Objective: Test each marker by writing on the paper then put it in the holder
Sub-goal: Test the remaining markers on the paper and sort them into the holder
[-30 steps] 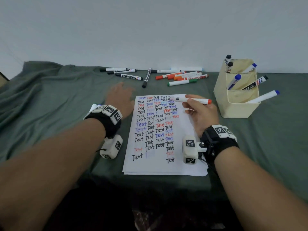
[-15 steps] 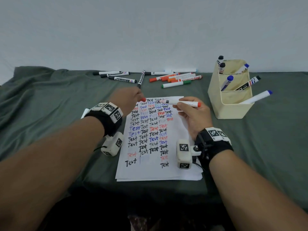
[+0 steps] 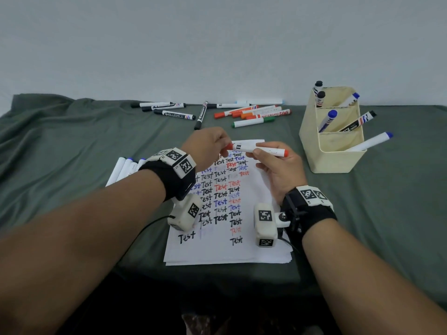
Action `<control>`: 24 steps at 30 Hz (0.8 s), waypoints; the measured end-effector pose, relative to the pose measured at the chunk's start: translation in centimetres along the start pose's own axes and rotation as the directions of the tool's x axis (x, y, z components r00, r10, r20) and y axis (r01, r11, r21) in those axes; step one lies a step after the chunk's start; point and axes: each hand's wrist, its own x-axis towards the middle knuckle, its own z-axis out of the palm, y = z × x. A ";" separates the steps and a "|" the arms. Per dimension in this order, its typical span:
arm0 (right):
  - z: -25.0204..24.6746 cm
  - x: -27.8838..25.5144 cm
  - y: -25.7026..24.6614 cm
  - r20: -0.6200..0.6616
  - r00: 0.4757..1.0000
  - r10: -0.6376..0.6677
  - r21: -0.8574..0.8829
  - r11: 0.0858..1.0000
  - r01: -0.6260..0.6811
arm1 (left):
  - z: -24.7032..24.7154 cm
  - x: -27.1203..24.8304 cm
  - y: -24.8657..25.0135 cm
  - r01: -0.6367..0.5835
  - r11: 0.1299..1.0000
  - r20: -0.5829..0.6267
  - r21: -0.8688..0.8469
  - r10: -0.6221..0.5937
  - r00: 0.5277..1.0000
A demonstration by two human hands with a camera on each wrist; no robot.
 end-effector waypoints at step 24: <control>0.2 0.3 -0.2 -0.081 0.997 0.021 -0.029 0.999 -0.023 | 1.0 -1.4 -5.7 0.057 0.780 0.356 0.623 -0.348 0.867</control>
